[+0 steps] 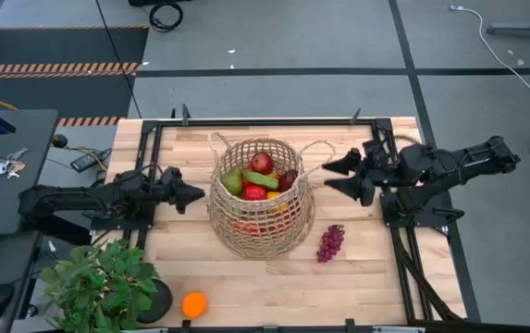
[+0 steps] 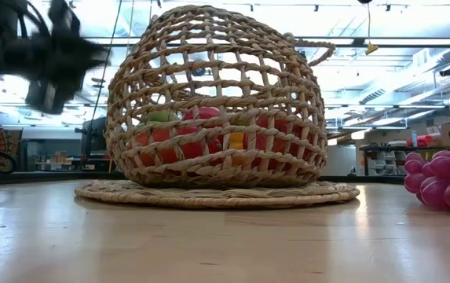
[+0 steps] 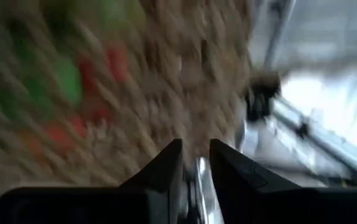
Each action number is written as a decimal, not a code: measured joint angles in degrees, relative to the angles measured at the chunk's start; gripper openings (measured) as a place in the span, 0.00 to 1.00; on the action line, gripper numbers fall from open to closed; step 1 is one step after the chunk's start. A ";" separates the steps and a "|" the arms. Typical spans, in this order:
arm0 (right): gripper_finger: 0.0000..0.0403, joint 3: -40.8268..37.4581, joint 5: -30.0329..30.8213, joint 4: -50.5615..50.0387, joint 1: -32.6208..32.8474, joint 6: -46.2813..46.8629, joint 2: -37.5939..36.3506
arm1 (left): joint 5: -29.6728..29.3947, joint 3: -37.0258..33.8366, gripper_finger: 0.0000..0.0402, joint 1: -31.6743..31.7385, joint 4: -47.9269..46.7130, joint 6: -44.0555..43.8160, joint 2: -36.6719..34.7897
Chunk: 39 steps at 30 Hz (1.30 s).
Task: Build produce basket
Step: Put the orange tangerine into the basket
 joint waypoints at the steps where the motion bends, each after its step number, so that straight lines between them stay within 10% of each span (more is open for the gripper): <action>1: 0.86 0.01 1.28 1.43 -0.03 -0.01 -0.02 | 2.52 1.19 0.21 0.00 0.81 0.70 0.05; 13: 0.86 0.02 11.10 5.18 -1.38 -5.22 0.30 | 7.20 33.18 0.21 -1.02 -2.04 33.63 11.64; 28: 0.86 0.02 8.95 7.75 1.04 -4.74 0.65 | 22.59 68.47 0.22 -6.92 -55.02 60.37 47.09; 39: 0.86 0.02 5.04 7.69 1.35 -5.81 0.65 | 24.99 76.70 0.52 -20.89 -74.63 70.92 65.92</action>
